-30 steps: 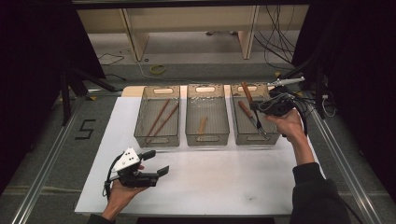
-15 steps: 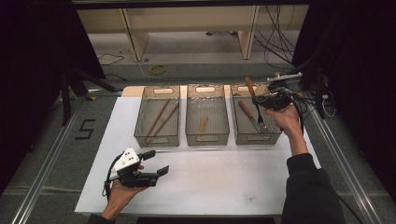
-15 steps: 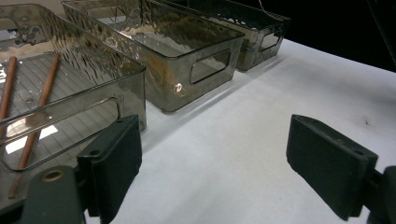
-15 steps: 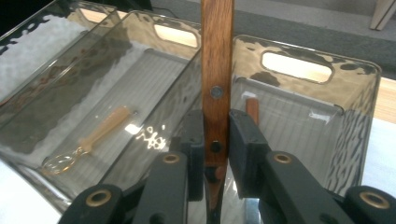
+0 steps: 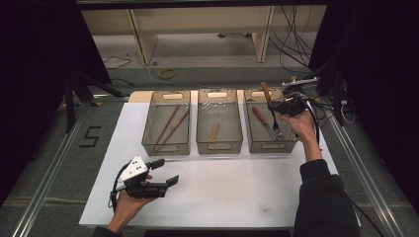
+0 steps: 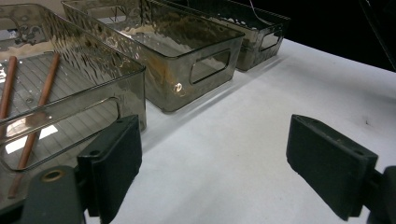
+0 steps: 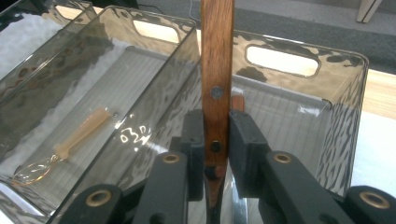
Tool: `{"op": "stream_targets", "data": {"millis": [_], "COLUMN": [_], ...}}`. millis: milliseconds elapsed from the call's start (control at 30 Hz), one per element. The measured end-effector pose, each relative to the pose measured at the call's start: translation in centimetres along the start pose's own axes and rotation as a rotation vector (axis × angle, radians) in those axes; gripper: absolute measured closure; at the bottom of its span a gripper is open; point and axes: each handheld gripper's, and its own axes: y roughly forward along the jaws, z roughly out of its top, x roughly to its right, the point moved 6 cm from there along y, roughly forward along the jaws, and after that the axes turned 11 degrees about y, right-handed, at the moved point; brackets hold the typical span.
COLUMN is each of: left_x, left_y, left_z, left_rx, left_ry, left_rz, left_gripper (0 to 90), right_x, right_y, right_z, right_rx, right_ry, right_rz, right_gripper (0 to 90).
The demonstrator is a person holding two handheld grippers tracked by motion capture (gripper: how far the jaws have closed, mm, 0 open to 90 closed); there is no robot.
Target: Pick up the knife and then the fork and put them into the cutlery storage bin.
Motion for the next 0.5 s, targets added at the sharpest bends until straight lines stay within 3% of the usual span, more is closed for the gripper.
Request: {"op": "stream_targets", "data": {"millis": [500], "left_x": [0.0], "left_y": [0.0], "left_z": [0.0], "left_rx": [0.000], "left_ry": [-0.001], "left_rz": [-0.001], "left_gripper": [17.7], "right_x": [0.5], "right_y": [1.6], "right_z": [-0.7], "right_rx": [-0.044], "right_ry": [-0.017], "right_rz": [-0.062], "right_gripper": [77.6]}}
